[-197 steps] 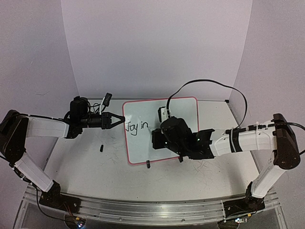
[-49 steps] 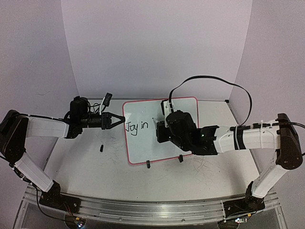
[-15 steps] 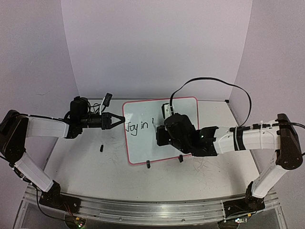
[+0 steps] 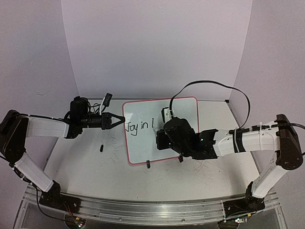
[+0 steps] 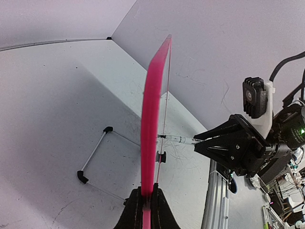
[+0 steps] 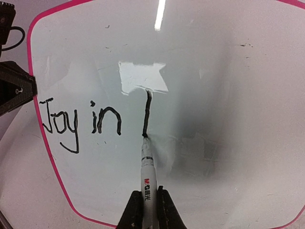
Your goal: Write a sentence on the whiteboard
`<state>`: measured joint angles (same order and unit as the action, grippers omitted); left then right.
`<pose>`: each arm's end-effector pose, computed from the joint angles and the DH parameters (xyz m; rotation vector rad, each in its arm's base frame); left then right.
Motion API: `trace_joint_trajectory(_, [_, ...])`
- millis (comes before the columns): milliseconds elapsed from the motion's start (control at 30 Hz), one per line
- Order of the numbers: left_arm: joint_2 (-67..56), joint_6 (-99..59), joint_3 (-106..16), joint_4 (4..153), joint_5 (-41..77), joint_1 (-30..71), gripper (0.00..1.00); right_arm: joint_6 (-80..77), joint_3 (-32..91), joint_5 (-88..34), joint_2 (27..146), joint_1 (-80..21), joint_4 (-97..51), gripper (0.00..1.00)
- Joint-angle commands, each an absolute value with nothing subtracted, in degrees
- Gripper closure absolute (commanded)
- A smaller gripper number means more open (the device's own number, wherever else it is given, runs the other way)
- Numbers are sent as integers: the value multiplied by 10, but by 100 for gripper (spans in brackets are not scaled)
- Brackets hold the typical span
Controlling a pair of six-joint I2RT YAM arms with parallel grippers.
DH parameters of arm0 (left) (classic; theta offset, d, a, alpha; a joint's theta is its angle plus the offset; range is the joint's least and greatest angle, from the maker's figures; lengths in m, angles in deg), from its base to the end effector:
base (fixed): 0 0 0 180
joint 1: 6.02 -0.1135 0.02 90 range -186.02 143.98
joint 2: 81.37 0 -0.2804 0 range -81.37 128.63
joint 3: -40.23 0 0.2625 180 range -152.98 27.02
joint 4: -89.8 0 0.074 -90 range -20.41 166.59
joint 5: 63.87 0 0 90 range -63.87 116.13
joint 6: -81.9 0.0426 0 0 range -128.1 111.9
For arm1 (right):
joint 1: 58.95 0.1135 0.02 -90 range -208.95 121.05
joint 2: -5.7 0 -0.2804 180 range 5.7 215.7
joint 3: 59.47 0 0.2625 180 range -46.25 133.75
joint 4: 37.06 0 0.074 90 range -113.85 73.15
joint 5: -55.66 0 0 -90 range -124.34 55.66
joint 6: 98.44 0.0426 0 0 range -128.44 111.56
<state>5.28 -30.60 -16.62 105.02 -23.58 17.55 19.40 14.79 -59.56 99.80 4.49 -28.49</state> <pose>0.2892 -0.1616 0.2374 0.6734 1.8263 -1.3356 0.1888 0.3371 0.2505 -0.3650 2.0276 0.5508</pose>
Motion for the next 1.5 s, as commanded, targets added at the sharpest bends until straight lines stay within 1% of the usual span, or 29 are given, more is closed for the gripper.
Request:
trace_joint_trajectory(0, [28,-302,-183,1068,-249,174,100,208,136,-630,979,43,-261,100])
trace_joint_trajectory(67, [28,-302,-182,1067,-248,174,100,206,127,-639,963,44,-267,100])
trace_joint_trajectory(200, [29,-302,-183,1067,-248,174,100,148,68,-584,907,44,-392,100])
trace_joint_trajectory(267, [31,-302,-185,1067,-249,174,100,129,75,-569,912,44,-413,100])
trace_joint_trajectory(600, [25,-302,-182,1066,-249,174,100,116,146,-593,973,41,-383,100])
trace_joint_trajectory(1233, [23,-301,-184,1065,-252,174,100,138,162,-589,999,32,-353,100])
trace_joint_trajectory(1467, [24,-300,-183,1065,-251,174,100,156,174,-617,1006,32,-319,100])
